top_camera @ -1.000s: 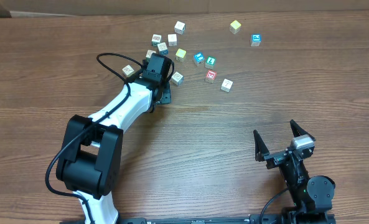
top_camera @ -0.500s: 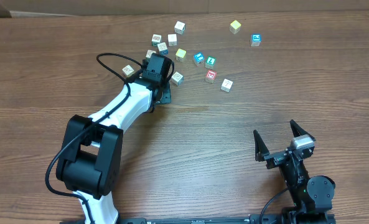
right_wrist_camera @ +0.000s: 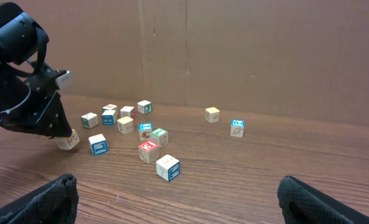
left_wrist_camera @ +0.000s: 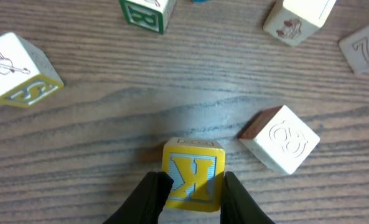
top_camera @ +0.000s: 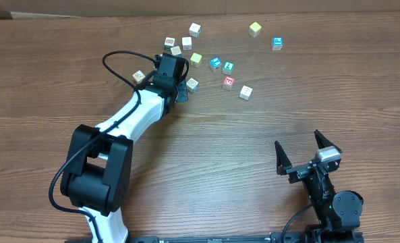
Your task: Form a circle
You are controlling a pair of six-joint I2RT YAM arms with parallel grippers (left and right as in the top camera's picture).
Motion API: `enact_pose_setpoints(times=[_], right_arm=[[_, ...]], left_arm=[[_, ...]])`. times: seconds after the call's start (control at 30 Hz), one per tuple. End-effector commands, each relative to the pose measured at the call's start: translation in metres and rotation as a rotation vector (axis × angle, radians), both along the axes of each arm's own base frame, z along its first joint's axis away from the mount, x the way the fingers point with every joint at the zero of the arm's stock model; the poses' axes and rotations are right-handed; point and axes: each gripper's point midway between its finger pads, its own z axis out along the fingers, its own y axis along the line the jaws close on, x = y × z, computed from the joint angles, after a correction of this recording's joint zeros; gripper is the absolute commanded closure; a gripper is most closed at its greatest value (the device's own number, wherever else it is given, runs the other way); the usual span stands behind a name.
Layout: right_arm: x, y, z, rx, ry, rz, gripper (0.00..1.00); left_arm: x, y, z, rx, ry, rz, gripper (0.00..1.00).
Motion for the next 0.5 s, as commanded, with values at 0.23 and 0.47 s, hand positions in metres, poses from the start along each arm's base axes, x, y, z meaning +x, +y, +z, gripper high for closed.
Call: enact_pose_setpoints(times=[0.23, 0.47], right_arm=[[0.0, -0.001, -0.002, -0.004, -0.005, -0.003, 0.0], [0.0, -0.001, -0.002, -0.004, -0.005, -0.003, 0.0]], left_arm=[[0.011, 0.006, 0.005, 0.026, -0.034, -0.009, 0.52], [0.021, 0.009, 0.025, 0.041, -0.04, -0.027, 0.44]])
